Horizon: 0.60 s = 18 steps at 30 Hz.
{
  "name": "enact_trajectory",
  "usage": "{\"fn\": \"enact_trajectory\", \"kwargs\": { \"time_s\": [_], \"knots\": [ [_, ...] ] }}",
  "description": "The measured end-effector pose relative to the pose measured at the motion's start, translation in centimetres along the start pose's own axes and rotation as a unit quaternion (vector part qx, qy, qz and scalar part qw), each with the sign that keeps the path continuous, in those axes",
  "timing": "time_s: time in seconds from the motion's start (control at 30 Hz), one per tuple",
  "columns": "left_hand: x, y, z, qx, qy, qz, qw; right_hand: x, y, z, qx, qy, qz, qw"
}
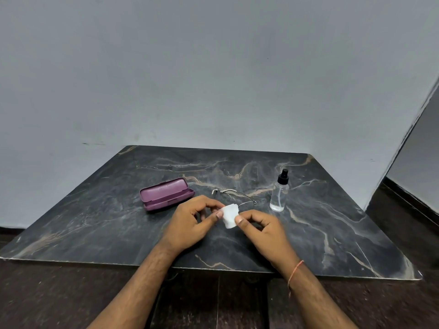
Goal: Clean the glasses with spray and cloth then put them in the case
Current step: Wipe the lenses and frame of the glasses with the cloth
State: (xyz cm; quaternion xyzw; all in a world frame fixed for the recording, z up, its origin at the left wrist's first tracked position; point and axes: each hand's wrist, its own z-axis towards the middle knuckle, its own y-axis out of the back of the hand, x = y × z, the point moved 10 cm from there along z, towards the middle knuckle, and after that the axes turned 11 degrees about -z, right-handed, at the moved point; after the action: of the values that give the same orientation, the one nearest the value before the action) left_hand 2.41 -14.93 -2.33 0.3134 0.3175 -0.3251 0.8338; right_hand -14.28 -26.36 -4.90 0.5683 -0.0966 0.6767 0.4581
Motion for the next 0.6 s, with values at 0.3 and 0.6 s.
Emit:
{"fn": "enact_trajectory", "kwargs": {
  "time_s": [0.3, 0.6],
  "knots": [
    [1.5, 0.3, -0.4, -0.025, 0.052, -0.073, 0.996, 0.0, -0.4, 0.2, 0.022, -0.058, 0.075, 0.995],
    [0.9, -0.2, -0.4, 0.01, 0.039, -0.064, 0.997, 1.2, -0.1, -0.1, 0.021, -0.026, 0.108, 0.994]
  ]
}}
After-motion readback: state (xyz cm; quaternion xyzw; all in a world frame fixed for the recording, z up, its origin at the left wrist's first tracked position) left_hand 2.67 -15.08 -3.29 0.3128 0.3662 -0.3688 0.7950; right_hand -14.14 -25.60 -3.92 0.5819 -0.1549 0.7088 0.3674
